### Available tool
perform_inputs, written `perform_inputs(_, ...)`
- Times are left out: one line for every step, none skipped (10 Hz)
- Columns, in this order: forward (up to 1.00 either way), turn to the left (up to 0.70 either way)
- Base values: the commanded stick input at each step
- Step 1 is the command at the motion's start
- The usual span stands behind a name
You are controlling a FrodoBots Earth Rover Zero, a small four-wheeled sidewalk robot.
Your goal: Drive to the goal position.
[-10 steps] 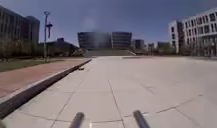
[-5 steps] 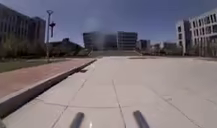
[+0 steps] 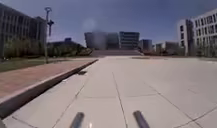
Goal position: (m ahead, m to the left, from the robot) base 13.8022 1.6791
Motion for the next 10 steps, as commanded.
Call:
perform_inputs(1.0,0.0)
perform_inputs(1.0,-0.05)
perform_inputs(1.0,-0.26)
perform_inputs(1.0,-0.26)
perform_inputs(1.0,-0.07)
perform_inputs(1.0,0.0)
perform_inputs(1.0,0.0)
perform_inputs(1.0,0.0)
perform_inputs(1.0,0.0)
perform_inputs(1.0,0.0)
